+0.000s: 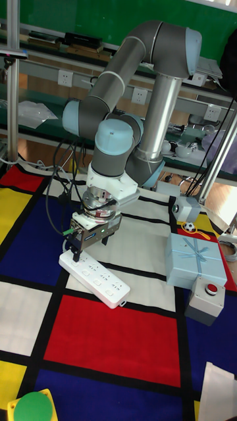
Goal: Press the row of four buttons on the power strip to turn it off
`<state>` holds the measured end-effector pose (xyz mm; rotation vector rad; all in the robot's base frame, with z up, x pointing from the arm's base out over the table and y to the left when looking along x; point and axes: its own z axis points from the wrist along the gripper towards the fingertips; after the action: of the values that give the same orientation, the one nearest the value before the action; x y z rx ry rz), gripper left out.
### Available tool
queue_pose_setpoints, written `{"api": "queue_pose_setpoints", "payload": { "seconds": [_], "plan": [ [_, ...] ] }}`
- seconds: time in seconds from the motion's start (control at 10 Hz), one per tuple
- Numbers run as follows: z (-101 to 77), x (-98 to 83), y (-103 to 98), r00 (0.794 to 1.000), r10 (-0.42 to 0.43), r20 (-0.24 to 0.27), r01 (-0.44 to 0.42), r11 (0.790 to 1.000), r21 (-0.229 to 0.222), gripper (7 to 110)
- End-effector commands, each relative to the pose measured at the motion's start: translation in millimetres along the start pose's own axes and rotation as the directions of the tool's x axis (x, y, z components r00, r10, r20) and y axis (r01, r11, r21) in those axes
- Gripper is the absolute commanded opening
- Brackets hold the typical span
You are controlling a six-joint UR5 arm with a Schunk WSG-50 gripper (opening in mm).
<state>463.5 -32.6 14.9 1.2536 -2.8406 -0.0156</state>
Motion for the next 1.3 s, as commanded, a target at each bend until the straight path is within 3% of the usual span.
{"api": "queue_pose_setpoints", "payload": {
  "seconds": [0.0, 0.4, 0.9, 1.2],
  "plan": [
    [2.7, -5.9, -3.6, 1.000, 0.005, 0.015, -0.005, 1.000, 0.002, 22],
    [2.3, -5.0, -7.8, 1.000, 0.001, 0.010, -0.001, 1.000, 0.018, 22],
    [7.3, -11.0, -5.2, 1.000, 0.005, 0.025, -0.005, 1.000, 0.004, 22],
    [1.1, -3.7, -6.3, 1.000, 0.005, 0.008, -0.006, 1.000, 0.012, 22]
  ]
}}
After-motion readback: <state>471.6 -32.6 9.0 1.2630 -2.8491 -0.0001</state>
